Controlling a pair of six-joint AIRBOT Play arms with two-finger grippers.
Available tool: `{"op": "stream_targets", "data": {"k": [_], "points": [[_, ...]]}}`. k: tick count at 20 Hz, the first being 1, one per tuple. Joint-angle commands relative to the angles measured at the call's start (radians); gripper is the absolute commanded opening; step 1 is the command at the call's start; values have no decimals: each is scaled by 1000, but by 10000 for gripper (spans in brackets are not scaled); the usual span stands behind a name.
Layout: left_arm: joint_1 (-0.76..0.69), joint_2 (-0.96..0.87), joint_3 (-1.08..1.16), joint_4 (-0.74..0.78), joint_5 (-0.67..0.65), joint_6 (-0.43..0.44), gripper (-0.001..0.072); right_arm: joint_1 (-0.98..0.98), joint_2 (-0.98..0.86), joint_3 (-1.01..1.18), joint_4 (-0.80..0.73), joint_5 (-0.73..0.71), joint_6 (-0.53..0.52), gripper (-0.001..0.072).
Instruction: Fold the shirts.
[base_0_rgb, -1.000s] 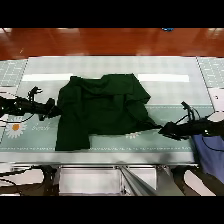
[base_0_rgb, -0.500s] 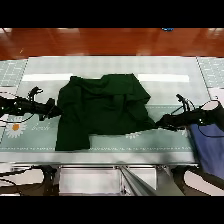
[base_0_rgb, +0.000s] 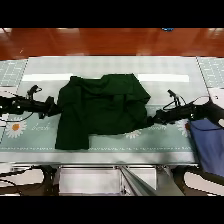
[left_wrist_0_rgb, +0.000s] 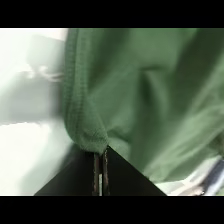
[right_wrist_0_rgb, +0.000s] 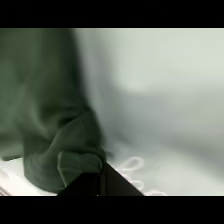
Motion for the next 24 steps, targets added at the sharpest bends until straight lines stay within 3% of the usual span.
{"op": "stream_targets", "data": {"k": [1,4,11,14,19,24], "points": [[11,54,103,-95,-80,1,21,-3,71,163,-76,92,70,23],[8,192,284,-177,-83,0,20,-67,224,499,-227,123,204,23],[16,503,792,-179,-44,-65,20,-130,442,1118,-313,99,346,23],[17,592,990,-94,-39,-91,20,-130,539,1199,-383,81,389,23],[16,750,1143,220,-41,-151,20,-130,705,1202,-466,99,407,23],[-64,888,1142,405,-102,-187,20,-130,799,1202,-543,341,409,24]]}}
